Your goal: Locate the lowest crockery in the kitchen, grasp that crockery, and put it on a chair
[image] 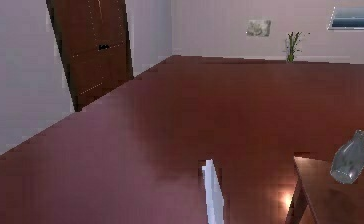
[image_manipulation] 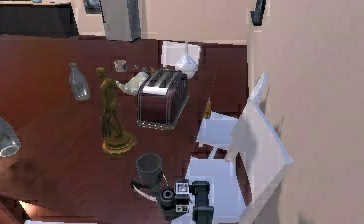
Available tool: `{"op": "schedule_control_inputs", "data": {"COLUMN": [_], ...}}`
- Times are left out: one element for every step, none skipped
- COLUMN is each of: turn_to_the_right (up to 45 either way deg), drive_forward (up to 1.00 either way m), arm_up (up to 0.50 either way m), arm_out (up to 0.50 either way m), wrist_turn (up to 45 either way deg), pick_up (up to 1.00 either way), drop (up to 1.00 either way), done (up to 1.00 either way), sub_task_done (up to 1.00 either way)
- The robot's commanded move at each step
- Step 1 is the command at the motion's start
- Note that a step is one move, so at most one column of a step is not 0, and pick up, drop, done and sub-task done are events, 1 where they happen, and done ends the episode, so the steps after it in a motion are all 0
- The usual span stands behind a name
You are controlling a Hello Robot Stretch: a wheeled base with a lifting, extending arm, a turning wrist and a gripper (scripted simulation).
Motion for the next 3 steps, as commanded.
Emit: {"op": "schedule_control_inputs", "data": {"turn_to_the_right": [0.0, 0.0, 0.0], "drive_forward": [0.00, 0.00, 0.00], "arm_up": [0.10, 0.20, 0.00], "arm_out": [0.00, 0.00, 0.00], "wrist_turn": [0.0, 0.0, -45.0], "pick_up": [0.00, 0.00, 0.00], "drop": [0.00, 0.00, 0.00], "done": [0.00, 0.00, 0.00], "sub_task_done": [0.00, 0.00, 0.00]}}
